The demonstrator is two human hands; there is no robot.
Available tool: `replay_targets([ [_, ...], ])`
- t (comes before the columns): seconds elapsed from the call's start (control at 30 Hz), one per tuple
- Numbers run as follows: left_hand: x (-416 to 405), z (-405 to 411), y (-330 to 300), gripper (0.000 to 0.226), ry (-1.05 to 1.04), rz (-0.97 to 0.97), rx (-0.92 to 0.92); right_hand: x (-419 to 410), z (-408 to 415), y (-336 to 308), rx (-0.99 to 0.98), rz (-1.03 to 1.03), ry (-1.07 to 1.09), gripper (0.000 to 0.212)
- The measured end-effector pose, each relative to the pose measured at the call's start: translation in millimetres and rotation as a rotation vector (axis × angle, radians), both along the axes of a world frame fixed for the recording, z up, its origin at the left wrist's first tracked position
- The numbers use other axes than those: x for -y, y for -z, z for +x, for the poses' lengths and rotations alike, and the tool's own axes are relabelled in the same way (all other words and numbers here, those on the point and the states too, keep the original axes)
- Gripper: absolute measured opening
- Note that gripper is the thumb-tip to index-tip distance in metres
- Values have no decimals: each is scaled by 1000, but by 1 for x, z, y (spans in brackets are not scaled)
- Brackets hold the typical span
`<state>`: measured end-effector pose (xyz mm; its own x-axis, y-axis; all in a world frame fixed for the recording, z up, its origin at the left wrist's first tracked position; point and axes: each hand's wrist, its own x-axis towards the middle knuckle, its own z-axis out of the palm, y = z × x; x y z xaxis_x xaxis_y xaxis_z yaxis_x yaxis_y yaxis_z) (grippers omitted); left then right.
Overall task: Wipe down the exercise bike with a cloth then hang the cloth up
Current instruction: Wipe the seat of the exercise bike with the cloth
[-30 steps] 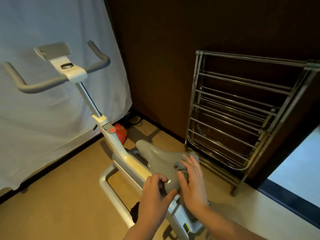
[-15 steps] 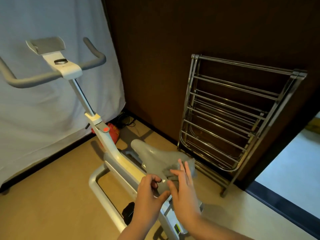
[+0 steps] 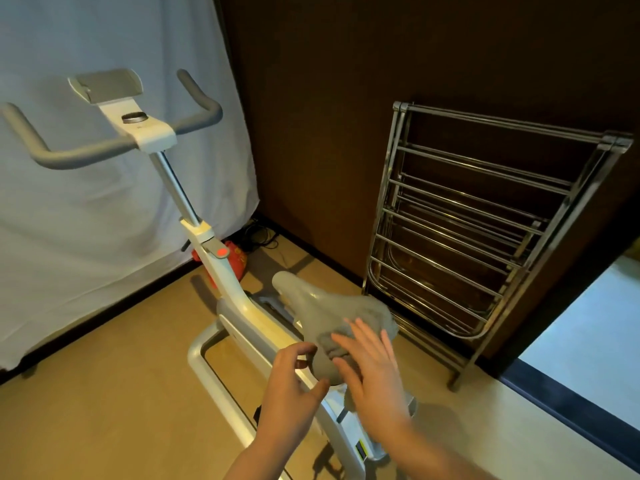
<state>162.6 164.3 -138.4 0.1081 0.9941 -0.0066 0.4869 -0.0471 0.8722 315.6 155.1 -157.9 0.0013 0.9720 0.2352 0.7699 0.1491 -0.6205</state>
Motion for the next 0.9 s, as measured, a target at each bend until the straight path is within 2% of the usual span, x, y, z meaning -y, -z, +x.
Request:
replay_targets([
  [0.03, 1, 0, -2, 45, 5, 9, -3, 6, -10, 6, -28, -27, 54, 41],
  [0.13, 5, 3, -5, 39, -3, 4, 9, 4, -9, 9, 212, 113, -60, 41],
  [0.17, 6, 3, -5, 38, -11, -1, 7, -7, 1, 5, 211, 150, -70, 41],
  [0.2, 7, 3, -4, 37, -16, 6, -5, -14, 8, -1, 120, 133, 19, 41],
  [0.3, 10, 6, -6, 34, -10, 72, -56, -13, 11, -5, -347, -15, 392, 52],
  [0.33, 11, 9, -8, 32, -7, 96, -64, -7, 3, -6, -398, -51, 426, 58],
  [0.43, 11, 22, -11, 32, -10, 181, -98, -7, 2, -5, -356, -61, 271, 56],
  [0.53, 8, 41, -14, 30, 0, 251, -147, -45, 36, -14, -353, -180, 270, 42],
  [0.63, 0, 60, -16, 29, -14, 294, -187, -45, 44, -22, -337, -297, 248, 43],
  [0.7, -7, 71, -17, 32, -63, 285, -207, -23, 32, -23, -178, -295, 116, 48],
  [0.77, -11, 78, -17, 32, -98, 276, -228, -21, 38, -14, -58, -175, 12, 51],
  [0.83, -12, 82, -15, 32, -115, 261, -250, -52, 56, -18, -94, -207, -8, 46],
  [0.9, -14, 85, -15, 32, -140, 246, -292, -82, 66, -29, -116, -344, 7, 38],
])
